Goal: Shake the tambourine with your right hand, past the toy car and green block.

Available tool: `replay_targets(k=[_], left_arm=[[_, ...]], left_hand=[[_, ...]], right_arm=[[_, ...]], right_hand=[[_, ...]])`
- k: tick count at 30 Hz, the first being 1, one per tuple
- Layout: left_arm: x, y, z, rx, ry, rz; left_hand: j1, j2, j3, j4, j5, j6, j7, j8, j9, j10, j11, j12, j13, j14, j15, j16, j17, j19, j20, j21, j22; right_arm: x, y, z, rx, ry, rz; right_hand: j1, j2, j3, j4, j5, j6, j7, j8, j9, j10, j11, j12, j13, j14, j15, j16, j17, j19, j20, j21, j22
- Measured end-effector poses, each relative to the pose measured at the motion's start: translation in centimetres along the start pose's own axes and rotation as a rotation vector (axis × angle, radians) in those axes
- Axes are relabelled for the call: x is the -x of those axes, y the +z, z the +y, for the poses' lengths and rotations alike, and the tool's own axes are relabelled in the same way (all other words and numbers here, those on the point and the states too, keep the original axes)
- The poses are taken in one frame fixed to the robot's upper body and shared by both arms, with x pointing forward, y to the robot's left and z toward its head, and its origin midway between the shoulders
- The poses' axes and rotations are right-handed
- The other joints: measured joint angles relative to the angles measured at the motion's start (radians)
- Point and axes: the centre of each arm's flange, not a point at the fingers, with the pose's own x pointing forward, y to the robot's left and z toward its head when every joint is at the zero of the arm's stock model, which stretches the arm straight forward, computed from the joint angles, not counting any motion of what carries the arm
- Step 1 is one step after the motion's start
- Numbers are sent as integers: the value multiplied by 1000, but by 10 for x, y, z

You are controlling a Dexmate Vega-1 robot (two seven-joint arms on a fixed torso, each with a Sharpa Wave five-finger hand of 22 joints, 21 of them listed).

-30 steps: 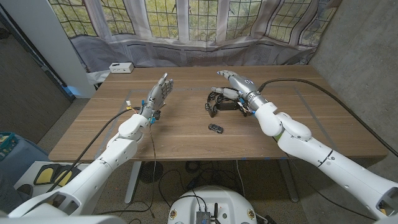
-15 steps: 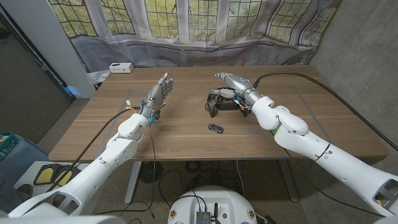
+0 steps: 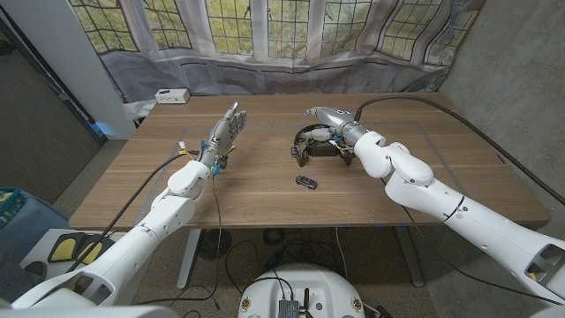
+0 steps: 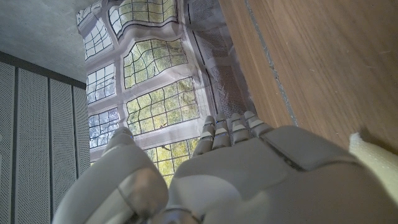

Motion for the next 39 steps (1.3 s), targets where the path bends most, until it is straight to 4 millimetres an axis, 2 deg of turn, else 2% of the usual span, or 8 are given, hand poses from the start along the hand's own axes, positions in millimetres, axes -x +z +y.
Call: replay_targets(k=[12, 16, 18, 21, 28, 30, 39], left_arm=[[1, -3, -1, 3, 3, 11], [2, -4, -2, 4, 4, 12], [3, -4, -2, 4, 6, 13], [3, -4, -1, 5, 8, 13], [4, -4, -1, 7, 12, 13], [4, -4, -1, 7, 12, 13], [5, -4, 1, 9, 19, 10]], left_hand=[[7, 7, 3, -2, 0, 0, 0, 0, 0, 7, -4, 0, 0, 0, 0, 0, 0, 0, 0, 0, 0], [7, 7, 3, -2, 0, 0, 0, 0, 0, 7, -4, 0, 0, 4, 4, 0, 0, 0, 0, 0, 0], [7, 7, 3, -2, 0, 0, 0, 0, 0, 7, -4, 0, 0, 4, 4, 0, 0, 0, 0, 0, 0], [7, 7, 3, -2, 0, 0, 0, 0, 0, 7, -4, 0, 0, 7, 0, 0, 0, 0, 0, 0, 0], [7, 7, 6, -6, 0, 5, 5, 0, 0, 7, -4, 0, 0, 7, 0, 0, 0, 0, 0, 0, 0], [7, 7, 7, -7, 0, 5, 5, 0, 0, 7, -4, 0, 0, 7, 0, 0, 0, 0, 0, 0, 0], [7, 7, 7, -7, 0, 9, 2, 0, 0, 7, -4, 0, 0, 7, 0, 0, 0, 0, 0, 0, 0]], right_arm=[[-7, 4, 1, 67, 54, 9], [-9, 4, 4, 79, 75, 15], [-11, 3, 5, 81, 84, 18], [-13, 2, 5, 82, 85, 20], [-19, 0, 9, 91, 116, 29], [-20, -1, 10, 93, 118, 30], [-27, -5, 17, 118, 176, 45]], right_hand=[[39, -32, 7, 7, -7, -6, -6, -7, 0, 7, -7, 0, 0, 14, -14, -8, -5, 3, 0, -14, 0], [39, -32, 9, 18, -7, -9, -1, -7, 0, 26, 11, 1, 0, 21, 0, -8, 0, -18, 13, -24, 2], [34, -36, 8, 27, -7, -4, 4, -7, -2, 45, 12, 10, 0, 35, 6, -8, 3, -25, 16, -25, 3], [29, -41, 7, 27, -7, 4, -4, -7, 0, 58, 11, 14, 0, 52, 5, -3, 8, -28, 13, -28, 3], [29, -41, 12, 32, -7, 23, 9, -7, 0, 82, 11, 14, 5, 67, 0, -3, 8, -27, 12, -28, 3], [29, -41, 12, 32, -7, 23, 9, -7, 0, 82, 11, 14, 5, 72, -4, -3, 8, -17, 4, -25, 3], [56, -44, 22, 22, -7, 32, 18, -7, 0, 82, 11, 14, 5, 89, -4, -3, 7, 35, 18, -12, 1]])
